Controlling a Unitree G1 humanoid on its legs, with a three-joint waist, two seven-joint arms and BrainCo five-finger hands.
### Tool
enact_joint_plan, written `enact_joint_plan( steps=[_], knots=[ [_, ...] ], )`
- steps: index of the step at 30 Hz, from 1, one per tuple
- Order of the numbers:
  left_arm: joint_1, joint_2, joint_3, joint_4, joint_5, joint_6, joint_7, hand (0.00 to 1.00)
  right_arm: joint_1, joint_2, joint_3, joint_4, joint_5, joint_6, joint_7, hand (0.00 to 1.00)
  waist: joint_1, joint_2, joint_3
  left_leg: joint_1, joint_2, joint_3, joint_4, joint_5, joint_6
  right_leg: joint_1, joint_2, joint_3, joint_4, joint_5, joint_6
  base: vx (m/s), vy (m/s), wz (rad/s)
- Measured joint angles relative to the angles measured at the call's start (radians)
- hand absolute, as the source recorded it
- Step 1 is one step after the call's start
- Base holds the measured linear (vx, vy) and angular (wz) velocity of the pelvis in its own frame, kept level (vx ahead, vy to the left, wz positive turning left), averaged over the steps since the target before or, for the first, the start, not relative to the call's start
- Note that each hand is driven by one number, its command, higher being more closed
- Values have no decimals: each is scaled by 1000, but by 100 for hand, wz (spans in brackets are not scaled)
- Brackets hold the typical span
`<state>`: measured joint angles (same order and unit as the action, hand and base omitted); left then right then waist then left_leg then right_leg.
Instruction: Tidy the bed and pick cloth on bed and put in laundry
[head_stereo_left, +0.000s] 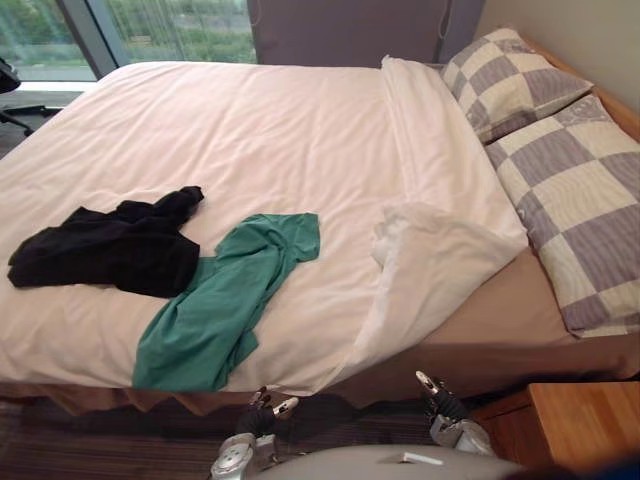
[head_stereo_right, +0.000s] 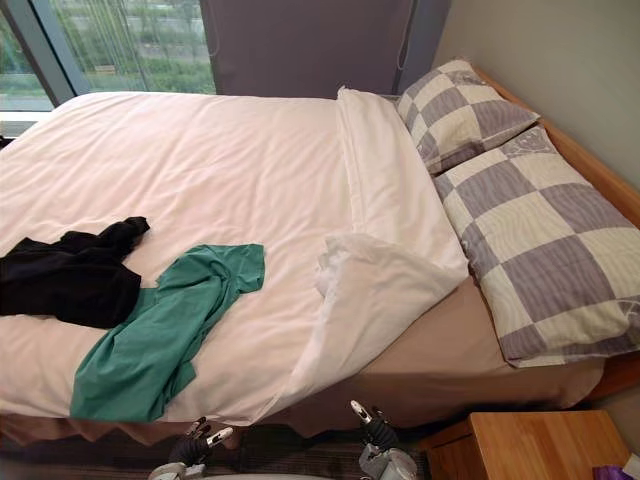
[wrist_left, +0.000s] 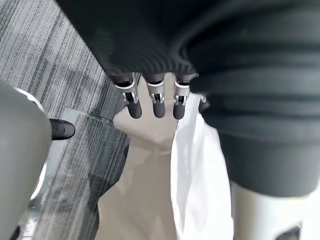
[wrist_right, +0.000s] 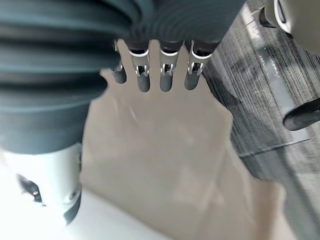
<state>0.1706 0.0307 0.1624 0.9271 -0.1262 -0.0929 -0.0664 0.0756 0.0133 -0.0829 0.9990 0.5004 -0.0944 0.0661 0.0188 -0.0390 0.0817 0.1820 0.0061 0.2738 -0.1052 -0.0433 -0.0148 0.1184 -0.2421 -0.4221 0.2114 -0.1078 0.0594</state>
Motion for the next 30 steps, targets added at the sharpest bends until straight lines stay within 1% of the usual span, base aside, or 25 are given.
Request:
enact_joint_plan(
  steps=[3, 5, 7, 10, 12, 13, 15, 17, 18, 19, 20, 21, 22, 23, 25, 27, 28, 30],
  knots=[
    [0, -2, 9, 12, -1, 4, -2, 0, 2, 7, -29, 0, 6, -4, -45, 0, -4, 14, -11, 13, 24, 47, 0, -3, -7, 3, 36, 44, -44, 18, -2, 1, -55, -47],
    [-2, -1, 22, 32, 0, 2, -10, 0, 11, 7, -37, 0, 9, -17, -79, 0, -9, 13, -15, 16, 39, 59, 0, 0, -20, 8, 57, 53, -67, 27, -8, -9, -102, -25],
    [-6, -3, 43, 39, 0, 3, -16, 0, 19, 9, -64, 1, 44, -35, -122, 0, -11, 11, -19, 17, 58, 66, -1, 2, -31, 12, 75, 55, -77, 27, -8, -28, -107, -7],
    [-8, 6, 44, 39, -2, 7, -17, 0, 22, 3, -101, 1, 81, -38, -174, 0, -10, 5, -25, 15, 68, 75, -1, 4, -46, 15, 85, 62, -97, 27, -8, -48, -69, -9],
    [-17, 9, 44, 44, -5, 40, -27, 0, 22, -13, -153, -1, 98, -38, -224, 0, -12, 11, -27, 9, 70, 77, -1, 5, -52, 15, 89, 73, -110, 27, -8, -68, -43, -7],
    [-19, 10, 45, 46, -6, 46, -35, 0, 21, -23, -172, -2, 102, -39, -231, 0, -12, 13, -27, 9, 70, 78, -1, 4, -53, 15, 91, 76, -112, 27, -8, -99, -40, -5],
    [-14, 22, 46, 47, -12, 67, -58, 0, 32, -60, -264, -64, 104, -49, -245, 0, -10, 13, -27, 7, 71, 86, -1, -5, -45, 15, 90, 77, -120, 26, -8, -88, -25, -7],
    [-2, 33, 73, 45, -19, 69, -83, 0, 43, -136, -367, -181, 103, -66, -235, 0, -11, 11, -27, 6, 69, 106, -1, -8, -46, 15, 84, 77, -125, 15, -7, -62, -13, -3],
    [3, 36, 82, 43, -21, 69, -87, 0, 44, -158, -394, -212, 103, -71, -228, 0, -11, 7, -28, 5, 67, 108, -1, -8, -46, 15, 81, 77, -125, 6, -2, -45, -15, 4],
    [13, 46, 86, 38, -23, 68, -91, 0, 46, -205, -440, -270, 88, -83, -214, 0, -11, 2, -28, 5, 65, 112, -1, -8, -46, 16, 77, 75, -125, -3, 2, -26, -15, 7],
    [20, 52, 86, 37, -23, 68, -95, 0, 47, -229, -457, -297, 75, -88, -204, 0, -11, 0, -29, 5, 65, 118, -1, -8, -46, 16, 77, 74, -125, -6, 4, -11, -15, 8],
    [40, 62, 87, 36, -26, 67, -107, 0, 50, -279, -480, -357, 60, -97, -184, 0, -11, -5, -31, 5, 66, 131, -1, -7, -46, 17, 74, 73, -125, -14, 14, 31, -7, 6],
    [56, 64, 97, 35, -29, 66, -117, 0, 51, -317, -500, -421, 32, -103, -169, 0, -11, -10, -33, 5, 65, 132, -1, -6, -46, 18, 70, 64, -125, -19, 16, 34, -5, 7],
    [68, 64, 107, 34, -31, 66, -124, 0, 51, -334, -503, -451, 21, -106, -160, 0, -12, -14, -34, 5, 64, 132, -1, -6, -47, 20, 69, 59, -125, -19, 17, 85, 10, 12],
    [106, 74, 116, 28, -35, 57, -127, 0, 52, -374, -496, -559, -17, -110, -143, 0, -12, -36, -47, 2, 60, 130, -1, -2, -49, 28, 65, 52, -132, -20, 18, 108, 21, 16],
    [126, 84, 115, 27, -42, 48, -128, 0, 40, -382, -468, -646, -52, -106, -130, 0, -9, -46, -56, -2, 54, 128, -1, 6, -39, 28, 61, 51, -135, -20, 17, 114, 17, 13],
    [129, 88, 115, 26, -50, 42, -129, 0, 27, -382, -440, -709, -81, -95, -122, 0, -9, -54, -58, -8, 48, 128, 0, 10, -38, 26, 60, 48, -135, -19, 17, 127, 15, 15],
    [133, 94, 113, 21, -52, 38, -129, 0, -8, -383, -400, -776, -124, -76, -113, 0, -11, -59, -61, -10, 43, 128, 0, 13, -37, 27, 56, 47, -135, -18, 18, 83, 15, 12]
  ],
)
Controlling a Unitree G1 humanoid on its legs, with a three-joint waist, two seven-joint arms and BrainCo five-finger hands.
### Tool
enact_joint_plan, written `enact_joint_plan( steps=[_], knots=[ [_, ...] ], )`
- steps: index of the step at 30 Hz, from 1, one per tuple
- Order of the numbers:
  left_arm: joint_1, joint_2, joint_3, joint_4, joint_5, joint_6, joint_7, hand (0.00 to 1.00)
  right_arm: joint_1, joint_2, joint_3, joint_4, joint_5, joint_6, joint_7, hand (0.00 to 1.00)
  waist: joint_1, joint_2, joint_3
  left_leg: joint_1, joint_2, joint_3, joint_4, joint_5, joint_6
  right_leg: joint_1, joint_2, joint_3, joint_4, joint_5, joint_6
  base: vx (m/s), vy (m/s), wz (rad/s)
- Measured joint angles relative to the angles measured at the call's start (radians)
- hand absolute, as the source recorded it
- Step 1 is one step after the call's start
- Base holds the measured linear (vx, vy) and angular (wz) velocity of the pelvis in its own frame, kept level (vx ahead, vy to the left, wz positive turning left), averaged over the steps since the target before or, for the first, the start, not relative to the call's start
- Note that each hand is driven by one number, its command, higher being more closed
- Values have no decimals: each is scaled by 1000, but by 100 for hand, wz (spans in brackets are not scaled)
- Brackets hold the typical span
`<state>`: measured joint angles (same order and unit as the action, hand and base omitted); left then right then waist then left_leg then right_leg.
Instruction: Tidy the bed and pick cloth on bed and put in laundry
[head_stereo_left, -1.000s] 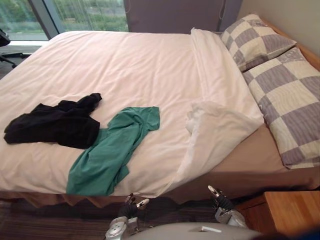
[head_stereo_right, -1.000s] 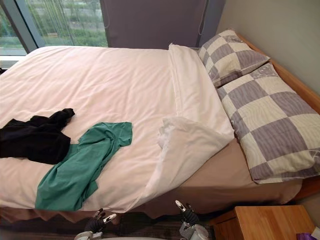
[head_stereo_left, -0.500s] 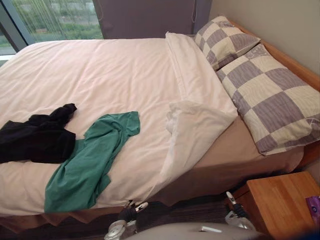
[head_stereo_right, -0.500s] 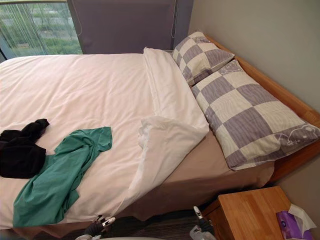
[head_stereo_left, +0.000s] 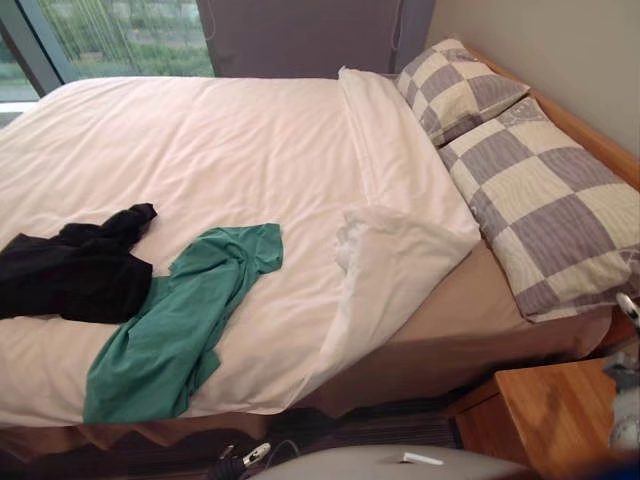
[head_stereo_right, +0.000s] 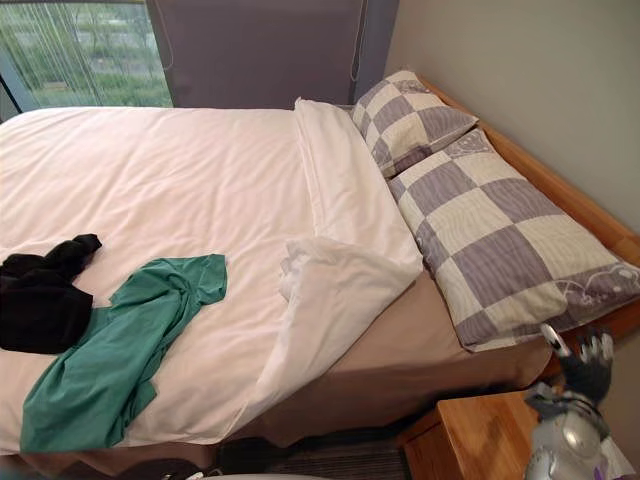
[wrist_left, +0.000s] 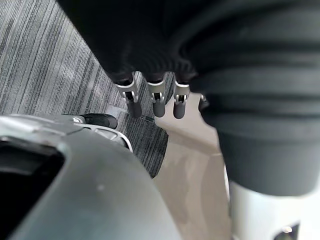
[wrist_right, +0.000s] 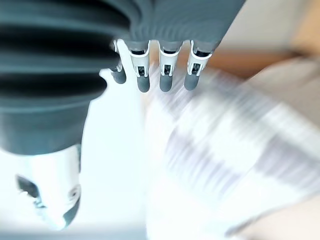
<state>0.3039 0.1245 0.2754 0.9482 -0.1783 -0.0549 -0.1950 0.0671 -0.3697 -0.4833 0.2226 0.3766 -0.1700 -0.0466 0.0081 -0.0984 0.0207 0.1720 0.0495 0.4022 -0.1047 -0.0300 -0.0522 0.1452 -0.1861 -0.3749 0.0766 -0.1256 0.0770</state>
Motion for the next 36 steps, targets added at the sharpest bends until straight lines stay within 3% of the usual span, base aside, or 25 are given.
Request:
enact_joint_plan(
  steps=[3, 11, 18, 23, 25, 30, 36],
  knots=[
    [11, -6, -2, -24, -4, -11, 0, 0, -85, -20, 98, -118, -109, 55, 13, 0, 0, 6, -1, 0, -9, -3, 5, 3, -1, 2, -8, 0, 0, 6, 0, 85, 20, 8],
    [36, -36, -6, -15, -5, -24, 1, 0, -291, -80, 333, -117, -339, 154, 81, 0, 3, 51, 12, -24, 4, -59, 6, 30, -5, 1, 5, -1, -3, 52, -14, 24, -21, 20],
    [34, -28, -25, -13, 0, -42, -2, 0, -458, -80, 491, -28, -439, 211, 150, 0, 10, 46, 37, -63, -3, -116, 0, 57, 18, 1, 7, -26, -25, 57, -12, -104, -31, 19],
    [-6, -5, -78, -14, -7, 8, 10, 0, -505, -76, 581, -16, -530, 279, 208, 0, 18, 52, 63, -104, -19, -190, -2, 83, 31, -8, 3, -61, -34, 21, -3, -153, -24, 32],
    [-20, -7, -82, -18, -7, 25, 28, 0, -506, -77, 599, 58, -624, 289, 231, 0, 40, 55, 67, -134, -12, -207, -2, 92, 24, -32, 13, -70, -31, 7, -1, -168, -15, 27],
    [-40, 5, -84, -23, -9, 53, 51, 0, -507, -77, 672, 130, -780, 283, 226, 0, 54, 37, 91, -178, -8, -247, -1, 105, 29, -46, 29, -75, -35, 7, 0, -46, -18, 21],
    [-136, 55, -116, -46, -8, 93, 103, 0, -640, -72, 726, 262, -825, 285, 107, 0, 89, -20, 190, -243, 1, -262, 1, 148, 35, -106, 47, -66, -35, 56, -28, 29, -13, 9]
  ],
)
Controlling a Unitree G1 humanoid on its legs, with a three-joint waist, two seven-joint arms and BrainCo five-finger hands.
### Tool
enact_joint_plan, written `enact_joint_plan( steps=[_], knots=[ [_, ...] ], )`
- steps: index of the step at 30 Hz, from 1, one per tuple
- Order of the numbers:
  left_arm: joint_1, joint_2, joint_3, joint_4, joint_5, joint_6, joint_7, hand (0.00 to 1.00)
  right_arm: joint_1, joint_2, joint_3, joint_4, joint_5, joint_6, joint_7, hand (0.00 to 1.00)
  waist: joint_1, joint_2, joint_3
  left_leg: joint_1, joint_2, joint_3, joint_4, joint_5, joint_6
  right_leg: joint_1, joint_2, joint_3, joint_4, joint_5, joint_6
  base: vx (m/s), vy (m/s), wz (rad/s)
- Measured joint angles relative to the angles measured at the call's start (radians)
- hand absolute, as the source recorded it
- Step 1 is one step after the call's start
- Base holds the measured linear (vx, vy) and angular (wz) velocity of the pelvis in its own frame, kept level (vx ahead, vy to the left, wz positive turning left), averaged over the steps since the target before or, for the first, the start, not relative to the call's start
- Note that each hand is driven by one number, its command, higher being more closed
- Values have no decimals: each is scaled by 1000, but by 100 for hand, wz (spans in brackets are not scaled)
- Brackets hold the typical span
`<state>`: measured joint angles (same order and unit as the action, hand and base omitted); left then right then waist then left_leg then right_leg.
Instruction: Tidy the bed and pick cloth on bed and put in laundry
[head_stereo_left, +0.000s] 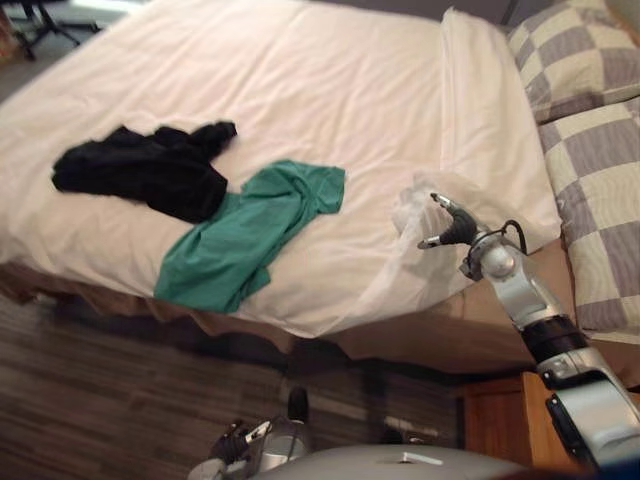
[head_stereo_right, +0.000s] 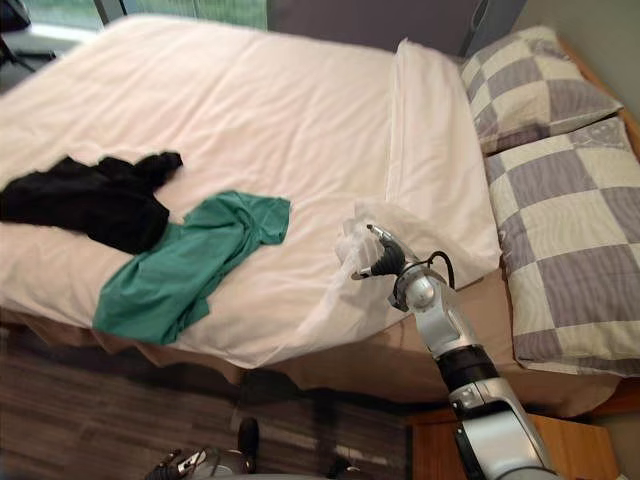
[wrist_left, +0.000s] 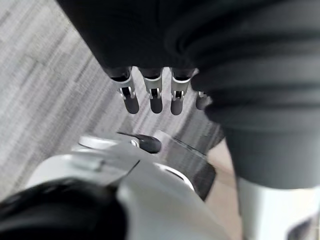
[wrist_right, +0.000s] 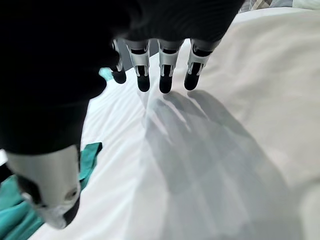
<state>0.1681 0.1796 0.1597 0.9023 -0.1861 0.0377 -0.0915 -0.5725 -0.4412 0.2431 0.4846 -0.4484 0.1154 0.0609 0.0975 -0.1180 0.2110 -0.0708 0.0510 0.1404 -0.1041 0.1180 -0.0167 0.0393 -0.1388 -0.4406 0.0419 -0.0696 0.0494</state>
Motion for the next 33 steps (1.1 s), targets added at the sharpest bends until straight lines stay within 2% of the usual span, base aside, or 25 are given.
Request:
enact_joint_plan(
  steps=[3, 7, 10, 14, 18, 19, 21, 23, 27, 28, 29, 30, 33],
  knots=[
    [-26, 18, 1, -26, 0, 6, 26, 0, -40, 0, 6, 36, -7, 13, -74, 0, 9, -21, 32, -13, 6, -12, 5, 3, -1, -1, 8, 15, 0, 19, -6, 60, 10, 22],
    [-40, 34, 3, -39, 0, 23, 37, 0, -114, -8, 5, 46, 6, 24, -148, 0, 22, -22, 55, -36, 36, -10, 5, 4, -1, -33, 30, 59, -1, 87, -15, 17, 33, -4],
    [-67, 41, 7, -56, 0, 27, 49, 0, -148, -15, 3, 45, 14, 35, -174, 0, 25, -28, 73, -44, 38, -12, 5, 5, 1, -41, 32, 78, 0, 107, -15, -10, 72, 4],
    [-112, 46, 23, -59, 1, 43, 54, 0, -181, -16, 3, 40, 14, 44, -190, 0, 28, -35, 84, -73, 39, -11, 6, 4, 3, -74, 33, 108, 3, 118, -17, -37, 75, -5],
    [-152, 54, 42, -63, 2, 47, 54, 0, -186, -38, 3, -7, 14, 71, -193, 0, 30, -45, 122, -109, 48, -12, 18, 3, 8, -105, 39, 125, 9, 118, -17, -53, 28, -2],
    [-181, 62, 42, -64, 3, 47, 54, 0, -211, -50, 3, -7, 13, 90, -193, 0, 30, -47, 159, -134, 54, -14, 55, -3, 9, -111, 42, 126, 10, 118, -17, -93, 10, 3],
    [-203, 70, 43, -65, 3, 47, 54, 0, -238, -51, 3, -7, 12, 109, -193, 0, 31, -49, 175, -176, 63, -17, 84, -7, 6, -137, 50, 128, 11, 119, -19, -87, -7, 0],
    [-235, 78, 43, -88, 12, 50, 54, 0, -301, -52, 3, 9, -4, 132, -192, 0, 32, -46, 219, -228, 80, -21, 127, -9, 3, -168, 63, 131, 11, 118, -21, -92, -41, -3],
    [-279, 80, 42, -96, 12, 62, 57, 0, -390, -86, 6, 61, -47, 196, -181, 0, 36, -41, 235, -329, 94, -33, 171, -1, -8, -245, 73, 133, 16, 103, -45, -69, -46, 0],
    [-291, 77, 39, -93, 11, 65, 58, 0, -425, -103, 6, 85, -47, 209, -179, 0, 36, -29, 244, -354, 101, -37, 188, 0, -9, -266, 78, 133, 26, 100, -49, -75, -52, -4],
    [-297, 74, 38, -93, 11, 65, 59, 0, -440, -116, 6, 92, -47, 211, -176, 100, 37, -24, 247, -368, 104, -38, 197, 0, -9, -279, 79, 133, 35, 96, -55, -88, -42, -4],
    [-312, 69, 38, -92, 9, 65, 63, 0, -469, -137, 7, 103, -47, 217, -171, 100, 41, -14, 256, -392, 106, -39, 212, 0, -10, -302, 80, 133, 46, 82, -68, -103, -34, -10],
    [-347, 54, 38, -92, 3, 64, 69, 0, -539, -157, 7, 102, -35, 249, -137, 100, 52, 2, 266, -458, 112, -35, 225, 12, -16, -391, 77, 143, 101, 47, -70, -108, -26, -11]
  ],
)
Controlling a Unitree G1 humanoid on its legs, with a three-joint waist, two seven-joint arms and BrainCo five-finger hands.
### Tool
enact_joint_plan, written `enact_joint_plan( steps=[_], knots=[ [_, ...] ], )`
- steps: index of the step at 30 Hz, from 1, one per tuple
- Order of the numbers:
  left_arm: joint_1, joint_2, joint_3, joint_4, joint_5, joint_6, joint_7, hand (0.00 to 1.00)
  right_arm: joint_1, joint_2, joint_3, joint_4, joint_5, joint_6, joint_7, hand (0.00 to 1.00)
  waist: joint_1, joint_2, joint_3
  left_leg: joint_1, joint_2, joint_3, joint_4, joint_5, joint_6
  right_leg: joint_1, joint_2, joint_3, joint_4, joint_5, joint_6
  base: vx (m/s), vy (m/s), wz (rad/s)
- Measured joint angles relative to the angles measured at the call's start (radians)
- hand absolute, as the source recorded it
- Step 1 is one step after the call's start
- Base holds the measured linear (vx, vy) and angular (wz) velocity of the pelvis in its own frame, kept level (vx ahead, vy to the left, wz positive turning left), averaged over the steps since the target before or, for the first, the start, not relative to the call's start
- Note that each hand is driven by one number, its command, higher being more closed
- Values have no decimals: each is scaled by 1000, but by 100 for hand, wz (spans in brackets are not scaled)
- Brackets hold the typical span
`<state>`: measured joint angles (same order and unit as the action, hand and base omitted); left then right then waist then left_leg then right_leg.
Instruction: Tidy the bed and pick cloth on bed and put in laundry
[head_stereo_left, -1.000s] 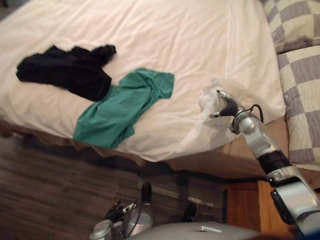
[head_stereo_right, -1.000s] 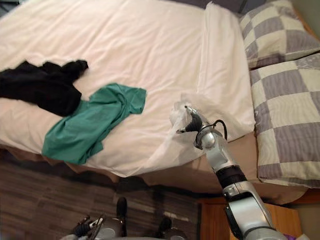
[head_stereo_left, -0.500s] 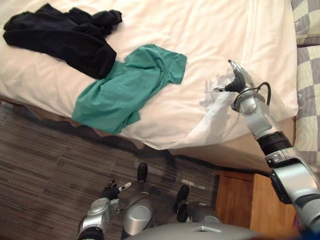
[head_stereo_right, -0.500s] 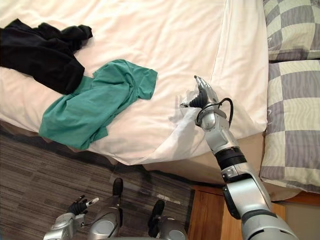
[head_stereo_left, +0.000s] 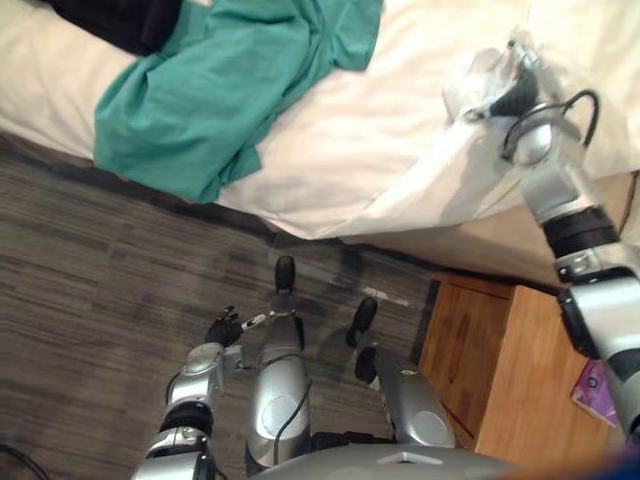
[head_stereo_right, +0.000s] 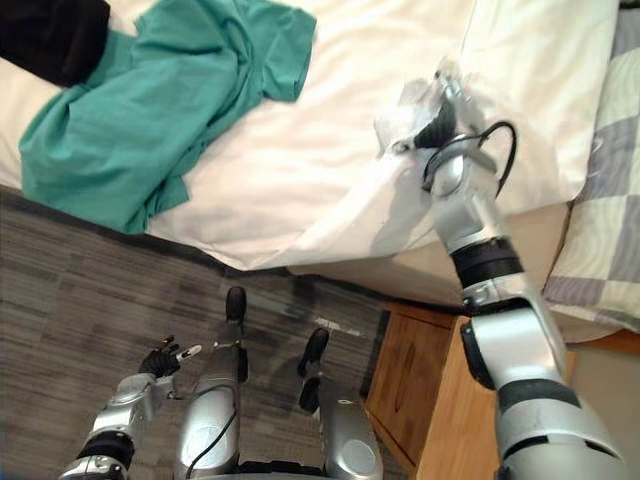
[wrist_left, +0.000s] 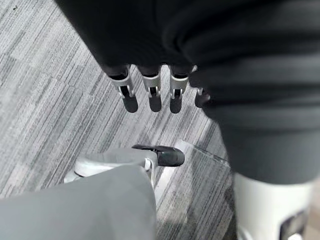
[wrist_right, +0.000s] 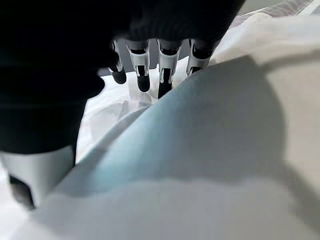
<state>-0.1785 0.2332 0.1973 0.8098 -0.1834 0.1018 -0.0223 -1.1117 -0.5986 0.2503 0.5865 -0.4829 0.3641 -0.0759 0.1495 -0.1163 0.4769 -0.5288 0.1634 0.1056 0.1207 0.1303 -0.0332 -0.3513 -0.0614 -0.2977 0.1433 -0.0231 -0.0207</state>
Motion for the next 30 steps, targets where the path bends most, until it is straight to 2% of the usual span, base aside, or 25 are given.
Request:
enact_joint_plan(
  steps=[4, 9, 12, 13, 17, 20, 24, 27, 29, 30],
  knots=[
    [-14, -52, -2, -7, -10, -10, -1, 0, -14, -1, -3, -12, 42, 33, 53, 100, 1, 8, 4, -42, 4, 2, 0, 15, -1, -80, -15, -5, 88, -39, -2, -35, -25, 2],
    [-9, -76, -28, -54, -44, -25, -4, 0, -19, -8, -4, -24, 85, 30, 70, 100, -14, 8, 4, -40, 0, 3, -2, 19, -7, -94, -30, -15, 140, -72, -3, 67, -41, 10],
    [-9, -87, -38, -91, -66, -27, -4, 0, 13, -8, -5, -45, 170, -8, 58, 100, -19, 9, 0, -29, 3, 17, 1, 21, -3, -90, -33, -13, 150, -77, -3, 63, -36, -5],
    [-9, -94, -38, -98, -68, -22, -3, 0, 54, -3, -10, -67, 227, -42, 21, 100, -21, 9, 0, -12, 6, 29, 3, 17, -3, -76, -33, -12, 149, -77, -3, 69, -30, -10],
    [-6, -106, -43, -98, -60, 2, -2, 0, 216, 54, -86, -148, 315, -110, -48, 100, -24, 10, -3, 60, 14, 52, 12, -5, -6, -3, -26, 7, 126, -77, -2, 71, -24, -13],
    [1, -104, -82, -98, -60, 14, 0, 0, 341, 93, -137, -202, 375, -162, -93, 100, -39, 17, -18, 97, 14, 56, 15, -16, -8, 48, -19, 16, 88, -73, 3, 41, -6, -9],
    [52, -98, -127, -87, -60, 58, 21, 0, 565, 182, -209, -264, 401, -219, -136, 100, -58, 15, -95, 206, 6, 105, -49, -17, -8, 140, -13, 54, 1, -42, 18, 71, 11, -26],
    [97, -95, -152, -71, -60, 83, 32, 0, 709, 225, -253, -305, 401, -256, -160, 100, -89, 26, -161, 277, -12, 125, -107, -10, -7, 192, -21, 71, -36, -34, 29, 96, 32, -16],
    [120, -96, -157, -70, -60, 90, 32, 0, 781, 258, -285, -328, 401, -271, -173, 100, -92, 31, -183, 311, -24, 137, -128, -6, -6, 207, -27, 92, -39, -34, 32, 81, 37, -22],
    [135, -97, -157, -68, -60, 90, 31, 0, 823, 282, -300, -335, 402, -284, -178, 0, -102, 37, -189, 342, -27, 142, -147, -3, -5, 226, -31, 94, -42, -37, 36, 64, 28, -14]
  ],
)
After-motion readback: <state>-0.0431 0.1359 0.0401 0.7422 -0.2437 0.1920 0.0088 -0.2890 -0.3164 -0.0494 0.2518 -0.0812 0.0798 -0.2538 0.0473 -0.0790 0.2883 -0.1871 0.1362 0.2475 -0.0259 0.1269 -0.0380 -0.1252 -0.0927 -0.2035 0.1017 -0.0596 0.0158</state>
